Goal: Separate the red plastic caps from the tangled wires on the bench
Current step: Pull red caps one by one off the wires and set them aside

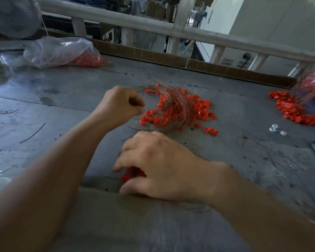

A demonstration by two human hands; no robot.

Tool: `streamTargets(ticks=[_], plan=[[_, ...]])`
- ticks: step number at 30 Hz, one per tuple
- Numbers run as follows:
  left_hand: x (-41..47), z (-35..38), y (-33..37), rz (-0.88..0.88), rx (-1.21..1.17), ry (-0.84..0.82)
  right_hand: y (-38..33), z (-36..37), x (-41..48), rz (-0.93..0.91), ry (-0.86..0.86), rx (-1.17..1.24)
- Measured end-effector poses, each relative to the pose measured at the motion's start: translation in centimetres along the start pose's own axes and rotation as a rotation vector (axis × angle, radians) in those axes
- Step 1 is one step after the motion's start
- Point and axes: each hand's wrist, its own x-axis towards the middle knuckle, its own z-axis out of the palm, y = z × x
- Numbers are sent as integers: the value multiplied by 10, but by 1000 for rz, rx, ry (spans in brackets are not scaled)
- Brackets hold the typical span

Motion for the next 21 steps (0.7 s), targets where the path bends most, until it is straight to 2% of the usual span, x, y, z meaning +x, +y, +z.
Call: streamTargets(ticks=[4,6,8,10,15,18,21], plan=[[0,1,0,0,-18,-1,7,16,-1,-33,5,-172],[0,2,0,1,-21,-4,8,20,-1,-51,20,-154],[0,2,1,1,-42,-13,9,17,-2,-3,66,61],[-1,1,3,-6,-115,-28,13,7,-6,126,154,401],[-8,-10,19,-33,-520,-154,44,-18,-25,356,431,1056],[-17,-15,28,108,-680,-333,56,-20,-31,421,483,1222],[-22,-14,36,241,-675,-482,60,-18,-32,437,514,1260]])
